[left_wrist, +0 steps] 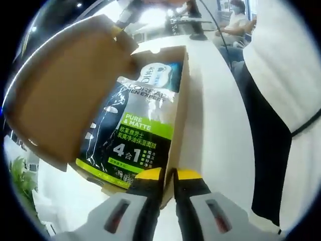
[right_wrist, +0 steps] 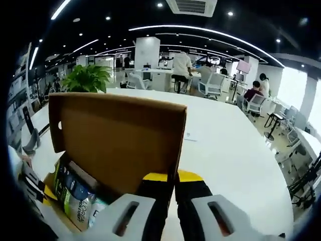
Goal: Operate the shoe box by opening the lid, removing the specified soft item, and placing it in the target area until the item is outside and the box remains undamaged.
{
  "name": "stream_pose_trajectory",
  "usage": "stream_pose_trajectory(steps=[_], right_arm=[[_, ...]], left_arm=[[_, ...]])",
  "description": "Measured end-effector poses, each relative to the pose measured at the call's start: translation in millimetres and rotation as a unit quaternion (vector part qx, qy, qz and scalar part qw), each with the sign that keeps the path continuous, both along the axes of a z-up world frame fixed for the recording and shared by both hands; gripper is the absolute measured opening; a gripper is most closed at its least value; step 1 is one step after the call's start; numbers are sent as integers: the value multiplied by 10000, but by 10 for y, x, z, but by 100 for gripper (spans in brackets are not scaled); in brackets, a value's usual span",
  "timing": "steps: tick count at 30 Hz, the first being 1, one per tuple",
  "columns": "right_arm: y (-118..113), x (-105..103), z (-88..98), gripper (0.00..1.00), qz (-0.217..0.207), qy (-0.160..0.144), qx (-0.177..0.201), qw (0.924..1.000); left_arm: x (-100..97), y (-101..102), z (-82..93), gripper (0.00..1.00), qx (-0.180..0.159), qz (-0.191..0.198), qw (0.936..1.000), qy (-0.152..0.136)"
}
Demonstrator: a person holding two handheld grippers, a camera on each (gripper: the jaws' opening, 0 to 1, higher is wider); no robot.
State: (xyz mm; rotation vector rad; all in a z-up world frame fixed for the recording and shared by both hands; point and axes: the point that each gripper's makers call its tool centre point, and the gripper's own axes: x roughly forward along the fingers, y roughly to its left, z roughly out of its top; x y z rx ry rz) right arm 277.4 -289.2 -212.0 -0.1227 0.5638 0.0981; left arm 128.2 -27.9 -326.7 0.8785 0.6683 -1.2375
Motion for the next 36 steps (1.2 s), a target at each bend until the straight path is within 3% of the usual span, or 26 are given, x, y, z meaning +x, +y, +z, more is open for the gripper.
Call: stream_pose_trajectory(steps=[2, 7, 19, 27, 31, 36], right_arm=[[1, -12, -11, 0, -158, 53, 325, 9993], [-14, 40, -38, 0, -164, 50, 469, 9988], [-6, 155, -98, 0, -12, 323, 352, 9989], [-16, 186, -134, 0, 70, 453, 268, 9986], [-15, 232, -158, 0, 32, 666, 259, 9974], [-15, 252, -205, 0, 51, 612, 172, 9980]], left_arm=[[-7, 1, -1, 8, -26, -38, 10000, -51], [-2, -3, 1, 9, -13, 20, 9999, -159], [-4, -4, 5, 9, -16, 53, 9998, -212], [-2, -4, -8, 8, 78, 231, 9997, -57], [-5, -2, -15, 8, 74, 264, 9996, -104], [-17, -6, -15, 8, 94, 294, 9994, -143]])
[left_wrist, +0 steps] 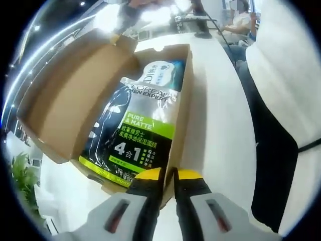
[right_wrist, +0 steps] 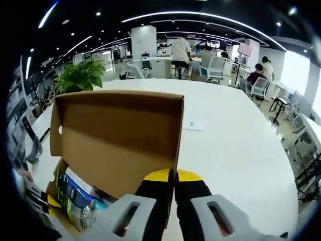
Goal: Operate the shoe box by opening the lid, removing the specified soft item, and placing it in the target area until the item is outside and the box remains undamaged.
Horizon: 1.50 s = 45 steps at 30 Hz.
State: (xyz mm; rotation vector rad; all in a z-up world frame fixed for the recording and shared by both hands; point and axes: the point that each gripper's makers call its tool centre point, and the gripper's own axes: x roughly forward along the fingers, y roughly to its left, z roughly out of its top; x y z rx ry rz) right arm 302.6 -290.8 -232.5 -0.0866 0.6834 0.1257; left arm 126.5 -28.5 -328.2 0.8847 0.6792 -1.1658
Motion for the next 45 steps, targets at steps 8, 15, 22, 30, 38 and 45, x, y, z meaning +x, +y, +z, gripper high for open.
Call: stream_pose_trajectory(steps=[8, 15, 22, 30, 38, 45], right_arm=[[3, 103, -105, 0, -132, 75, 167, 9997], [-6, 175, -218, 0, 184, 448, 67, 9988], [-7, 220, -332, 0, 86, 1344, 229, 9906], [-16, 205, -449, 0, 134, 2200, 444, 9744], [-33, 279, -575, 2, 571, 2562, -241, 9646], [-41, 273, -652, 1, 171, 2903, 272, 9564]], left_arm=[[-19, -1, -1, 8, 37, -23, 10000, 1], [-18, -3, -8, 8, 64, -25, 10000, 16], [-16, -3, -13, 8, 56, -36, 10000, 46], [-26, -1, -15, 8, 67, -53, 10000, 11], [-22, -2, -14, 7, 59, -71, 9999, 92], [-28, 0, -14, 7, 77, -41, 9999, 86]])
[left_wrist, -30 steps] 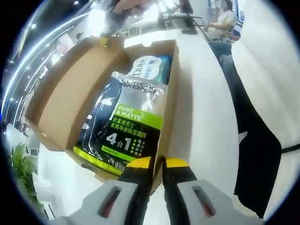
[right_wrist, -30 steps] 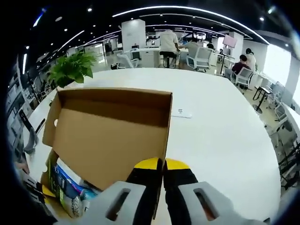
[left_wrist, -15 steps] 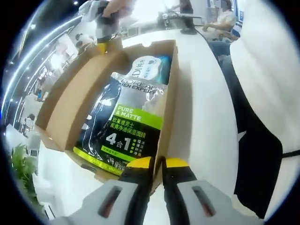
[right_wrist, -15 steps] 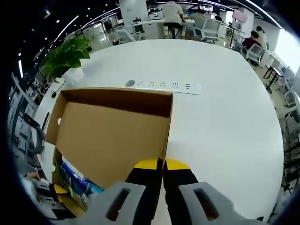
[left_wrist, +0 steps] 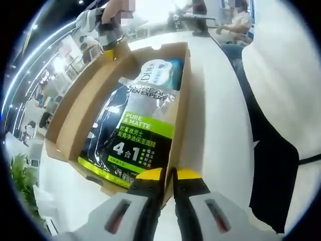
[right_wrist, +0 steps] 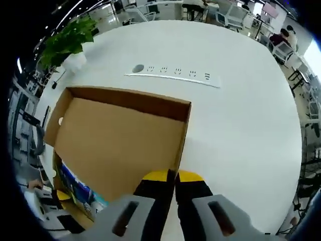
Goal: Operate the shoe box by opening the lid, removing the specified soft item, and placing it in the target area until the item is outside and the box remains undamaged.
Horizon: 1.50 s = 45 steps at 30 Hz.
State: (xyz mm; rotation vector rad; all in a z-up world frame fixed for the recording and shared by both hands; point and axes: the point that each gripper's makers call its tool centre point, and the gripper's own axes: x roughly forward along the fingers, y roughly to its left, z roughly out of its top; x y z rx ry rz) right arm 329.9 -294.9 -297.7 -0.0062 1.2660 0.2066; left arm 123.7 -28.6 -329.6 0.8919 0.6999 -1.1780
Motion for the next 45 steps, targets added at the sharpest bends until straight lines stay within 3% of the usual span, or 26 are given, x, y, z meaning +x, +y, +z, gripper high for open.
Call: stream_pose_trajectory(steps=[7, 9, 10, 13, 15, 17, 20, 22, 28, 29, 31, 32, 35, 39, 44, 45], right_arm=[[28, 10, -18, 3, 398, -142, -54, 9991], [27, 21, -22, 4, 632, -264, -144, 9975], [20, 41, -20, 5, 915, -512, -253, 9942], [78, 20, 26, 7, 1114, -788, -205, 9904], [129, 21, 137, 12, 994, -1165, 85, 9882], [117, 126, 353, 18, 908, -1920, 232, 9769], [196, 12, 518, 21, 997, -2076, 630, 9711], [170, 7, 660, 21, 1109, -2408, 544, 9627], [252, -106, 1047, 35, 1185, -2813, 883, 9482], [200, -109, 1106, 40, 1299, -2983, 597, 9437], [84, -114, 1176, 39, 1487, -3244, 50, 9341], [100, -156, 1220, 37, 1480, -3359, 119, 9301], [36, -263, 1249, 45, 1154, -3436, 275, 9316], [4, -379, 1315, 59, 959, -3605, 411, 9269], [103, -637, 1396, 73, 1150, -3885, 503, 9128], [111, -696, 1400, 77, 1126, -3867, 531, 9138]], left_arm=[[-48, -7, -3, 7, 52, 21, 10000, 22], [-49, -4, -6, 7, 97, -122, 9998, -101], [-45, -3, -6, 7, 127, -233, 9995, -178], [-43, -5, 5, 7, 144, -117, 9998, -111], [-50, -6, 3, 7, 127, -77, 9999, -81], [-51, -6, 2, 7, 113, -52, 9999, -88], [-45, -7, 0, 7, 108, -3, 9999, -42], [-45, -8, 1, 7, 95, -5, 9999, -33], [-49, -9, 1, 7, 46, -9, 10000, 55], [-49, -8, -1, 7, 42, -5, 10000, 54], [-55, -3, 0, 7, 20, -39, 10000, 34], [-57, -3, 2, 6, 17, -119, 9999, 56], [-60, -4, 3, 6, 2, -141, 9999, 53], [-72, -6, 2, 6, 58, -276, 9996, -90], [-59, -6, 14, 7, 10, -174, 9998, -27], [-60, -4, 8, 7, 13, -149, 9999, -15]])
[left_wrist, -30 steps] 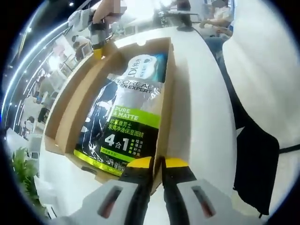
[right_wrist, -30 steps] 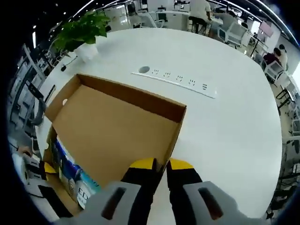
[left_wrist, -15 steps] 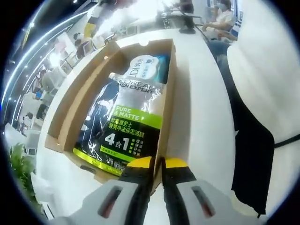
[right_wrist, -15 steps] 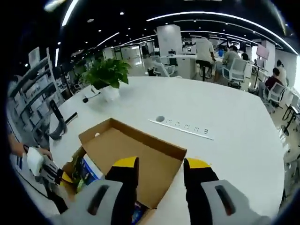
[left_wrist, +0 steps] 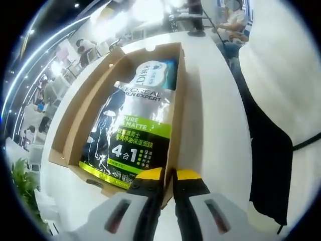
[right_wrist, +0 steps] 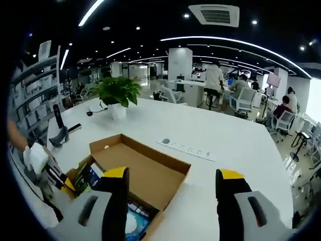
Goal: Operate the shoe box by opening the lid, removing the specified soft item, and placing it in the target area until the item is outside and the box remains undamaged.
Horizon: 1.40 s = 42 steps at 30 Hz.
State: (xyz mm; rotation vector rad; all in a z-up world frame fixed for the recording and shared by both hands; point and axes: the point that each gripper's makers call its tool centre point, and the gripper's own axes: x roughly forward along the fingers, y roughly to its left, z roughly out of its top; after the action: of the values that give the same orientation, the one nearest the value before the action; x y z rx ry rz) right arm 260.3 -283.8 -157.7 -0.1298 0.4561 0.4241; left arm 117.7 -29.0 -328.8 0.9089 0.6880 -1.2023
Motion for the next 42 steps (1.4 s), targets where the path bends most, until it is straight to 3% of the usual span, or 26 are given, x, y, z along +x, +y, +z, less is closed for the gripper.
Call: stream_pose_trajectory(steps=[1, 2, 3, 4, 7, 10, 12, 15, 18, 20, 23, 25, 26, 30, 33, 34, 35, 36, 37, 39, 41, 42], right_arm=[[5, -124, 4, 78, -121, 102, 136, 9998], [25, -227, 88, 76, -187, -129, 398, 9989], [28, -257, 104, 75, -216, -157, 477, 9985], [38, -354, 141, 75, -311, -186, 830, 9959], [26, -587, 110, 77, -401, 81, 1479, 9882], [-6, -749, 138, 73, -463, 212, 1880, 9808], [-54, -822, 149, 73, -496, 237, 1824, 9817], [-105, -905, 111, 81, -401, 219, 1149, 9923], [-33, -944, 150, 91, -158, 76, 849, 9962], [-2, -992, 83, 92, 34, 130, 537, 9985], [59, -1052, -38, 90, 20, 424, 912, 9949], [57, -1021, 49, 91, -81, 169, 1179, 9929], [37, -1045, 75, 88, -172, 211, 1423, 9894], [-123, -1086, 9, 59, -412, 315, 1501, 9873], [-109, -1143, 75, 55, -433, 400, 2271, 9721], [-85, -1169, 90, 51, -397, 521, 2521, 9655], [-46, -1221, 93, 47, -444, 792, 2855, 9541], [-27, -1261, 52, 44, -413, 1002, 2872, 9517], [44, -1329, 18, 42, -232, 1186, 2821, 9518], [245, -1507, -52, 42, 272, 1613, 2853, 9444], [280, -1544, -112, 40, 328, 1701, 2728, 9463], [297, -1554, -178, 39, 297, 1698, 2535, 9519]], left_arm=[[-5, 5, -10, 6, 75, -56, 10000, 19], [3, 2, -11, 6, 111, -94, 9999, 53], [6, 5, -10, 6, 98, -58, 9999, 115], [12, 8, -9, 6, 63, -42, 9999, 138], [-4, 5, -7, 6, 63, -87, 9999, 99], [1, 4, -7, 6, 57, -17, 9999, 96], [5, 4, -6, 6, 45, 26, 9999, 97], [6, 3, -3, 6, 22, -15, 10000, 71], [9, 0, 2, 6, 6, -12, 10000, 33], [11, -1, 4, 7, 7, 15, 10000, 28], [7, -1, 5, 7, 2, 57, 10000, 74], [7, -1, 4, 6, 4, 33, 10000, 84], [3, -1, -2, 6, -5, -7, 10000, 70], [2, -4, 3, 6, -32, -38, 10000, 77], [4, -4, 4, 6, -33, -13, 9999, 97], [4, -4, 5, 6, -39, -14, 9999, 93], [2, -5, 6, 6, -63, -45, 9999, 75], [1, -4, 11, 6, -101, -36, 9999, 97], [0, -3, 11, 6, -96, -40, 9999, 109], [0, -5, 10, 6, -71, -75, 9999, 137], [2, -6, 8, 6, -82, -62, 9998, 159], [2, -6, 6, 6, -83, -40, 9998, 179]])
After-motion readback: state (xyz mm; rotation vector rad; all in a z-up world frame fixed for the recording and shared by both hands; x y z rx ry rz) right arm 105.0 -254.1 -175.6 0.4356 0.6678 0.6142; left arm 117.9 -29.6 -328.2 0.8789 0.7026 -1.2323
